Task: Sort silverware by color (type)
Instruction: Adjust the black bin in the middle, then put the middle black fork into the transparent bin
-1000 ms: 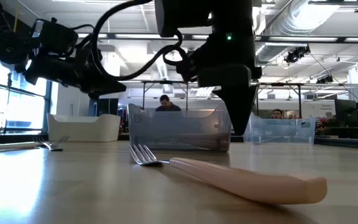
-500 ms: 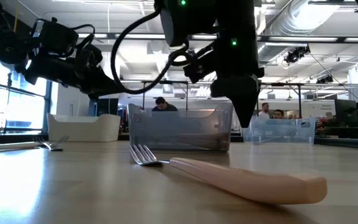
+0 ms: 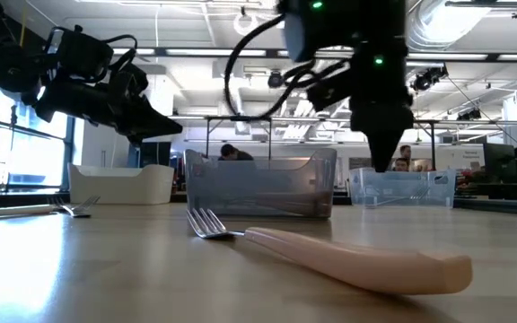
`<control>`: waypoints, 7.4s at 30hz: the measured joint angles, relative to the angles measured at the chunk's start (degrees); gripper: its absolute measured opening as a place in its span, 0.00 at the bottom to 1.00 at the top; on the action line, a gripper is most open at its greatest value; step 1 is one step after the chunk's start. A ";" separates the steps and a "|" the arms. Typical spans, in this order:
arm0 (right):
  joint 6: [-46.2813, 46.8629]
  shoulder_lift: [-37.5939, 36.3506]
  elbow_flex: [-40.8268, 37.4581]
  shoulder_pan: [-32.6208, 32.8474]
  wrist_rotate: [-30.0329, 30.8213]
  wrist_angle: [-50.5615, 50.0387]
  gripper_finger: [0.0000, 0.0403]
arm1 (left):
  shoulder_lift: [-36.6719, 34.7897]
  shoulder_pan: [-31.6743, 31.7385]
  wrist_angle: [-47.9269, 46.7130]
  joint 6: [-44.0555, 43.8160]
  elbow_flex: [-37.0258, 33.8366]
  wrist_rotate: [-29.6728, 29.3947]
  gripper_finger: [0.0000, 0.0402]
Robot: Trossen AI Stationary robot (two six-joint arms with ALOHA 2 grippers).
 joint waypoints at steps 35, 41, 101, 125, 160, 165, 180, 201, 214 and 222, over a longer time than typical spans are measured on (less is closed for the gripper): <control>-6.21 -28.17 -43.66 -23.56 -3.11 65.79 0.00 | 0.00 0.02 -0.28 -0.23 0.02 -0.11 0.00; -7.28 -28.17 -43.66 -23.71 -5.66 66.19 0.00 | 0.00 0.02 -0.26 -0.23 0.02 -0.13 0.00; -9.87 -25.55 -36.23 -27.29 -21.09 57.61 0.00 | 0.02 -0.02 -0.79 0.93 0.04 -0.28 0.00; -13.78 -20.06 -35.14 -26.58 -22.32 65.79 0.00 | 0.02 -4.49 -0.74 -0.16 0.04 -3.48 0.00; -21.18 -29.19 -28.86 -28.14 -24.78 50.29 0.00 | 6.40 -6.34 -3.57 -2.70 3.50 -9.18 0.00; -19.12 -30.22 -28.86 -19.61 -27.93 52.07 0.00 | 9.88 -6.64 -3.72 -1.47 6.37 -9.20 0.00; -8.61 -23.69 -28.86 0.10 -15.33 57.23 0.00 | 23.93 -4.31 -1.78 2.55 15.82 -9.76 0.00; -10.60 -24.43 -28.88 -4.85 -11.15 49.57 0.00 | 17.47 -2.97 -8.59 3.76 15.76 -7.91 0.00; -25.67 -39.90 -30.63 -14.82 -9.79 38.83 0.00 | -8.46 -1.17 -42.04 3.33 15.78 -10.74 0.00; -33.56 -41.79 -43.34 -28.33 -22.19 60.30 0.00 | -18.34 -6.39 -62.20 -0.78 16.92 -16.53 0.00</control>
